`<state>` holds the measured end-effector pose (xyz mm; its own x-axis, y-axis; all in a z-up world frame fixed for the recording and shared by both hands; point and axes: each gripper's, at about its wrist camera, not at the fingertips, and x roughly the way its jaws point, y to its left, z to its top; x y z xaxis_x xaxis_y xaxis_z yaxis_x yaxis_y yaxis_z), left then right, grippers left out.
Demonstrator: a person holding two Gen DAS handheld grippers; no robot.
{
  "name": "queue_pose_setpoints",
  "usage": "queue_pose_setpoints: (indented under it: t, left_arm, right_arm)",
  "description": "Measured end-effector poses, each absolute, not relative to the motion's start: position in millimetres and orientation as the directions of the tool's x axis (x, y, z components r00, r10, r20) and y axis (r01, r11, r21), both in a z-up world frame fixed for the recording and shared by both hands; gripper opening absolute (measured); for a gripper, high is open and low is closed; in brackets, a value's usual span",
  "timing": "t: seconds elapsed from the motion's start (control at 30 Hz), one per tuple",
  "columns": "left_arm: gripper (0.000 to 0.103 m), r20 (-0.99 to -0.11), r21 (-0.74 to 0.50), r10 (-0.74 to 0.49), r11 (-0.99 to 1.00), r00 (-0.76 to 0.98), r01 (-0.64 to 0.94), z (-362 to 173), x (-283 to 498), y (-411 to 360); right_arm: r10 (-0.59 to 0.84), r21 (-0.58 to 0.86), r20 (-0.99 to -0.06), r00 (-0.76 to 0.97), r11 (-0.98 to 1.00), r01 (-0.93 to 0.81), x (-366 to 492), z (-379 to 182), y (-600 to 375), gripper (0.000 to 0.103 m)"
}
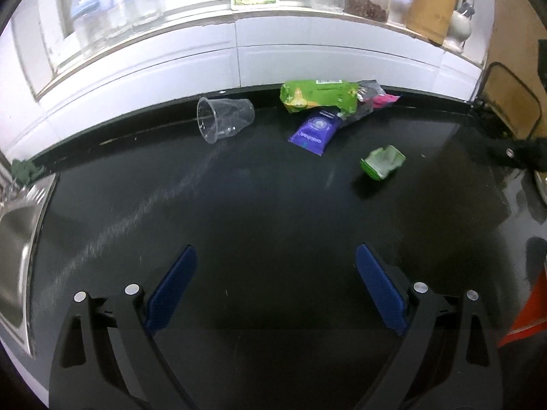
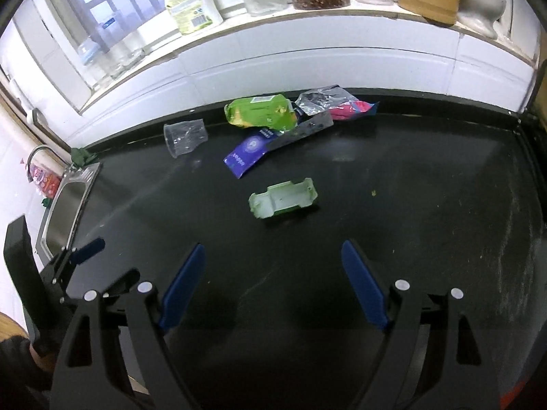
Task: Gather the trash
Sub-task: 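Grasp the clear plastic cup with the left tool while the right tool grasps the pale green case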
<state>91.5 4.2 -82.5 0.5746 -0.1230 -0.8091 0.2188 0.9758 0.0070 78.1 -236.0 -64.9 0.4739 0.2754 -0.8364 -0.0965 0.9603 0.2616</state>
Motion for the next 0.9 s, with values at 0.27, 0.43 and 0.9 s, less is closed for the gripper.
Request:
queue_pose_setpoints:
  t: [0.27, 0.43, 0.9]
  left_arm:
    - [0.092, -0.796, 0.075, -0.071, 0.974, 0.602, 0.214, -89.0, 174.8, 15.0]
    - [0.092, -0.782, 0.121, -0.052, 0.964, 0.621, 0.235, -99.5, 236.3, 17.5]
    - [0.077, -0.826, 0.038, -0.103, 0.971, 0.554, 0.237, -152.7, 333.7, 14.4]
  right_arm:
    - [0.290, 0.263, -0.852, 0.436, 0.957, -0.124, 111.1, -81.8, -227.2, 0.079]
    - [0.293, 0.262, -0.870, 0.395, 0.956, -0.133, 135.6, -99.8, -221.9, 0.079]
    - [0.265, 0.227, -0.927, 0.265, 0.960, -0.166, 187.4, -157.9, -207.7, 0.079]
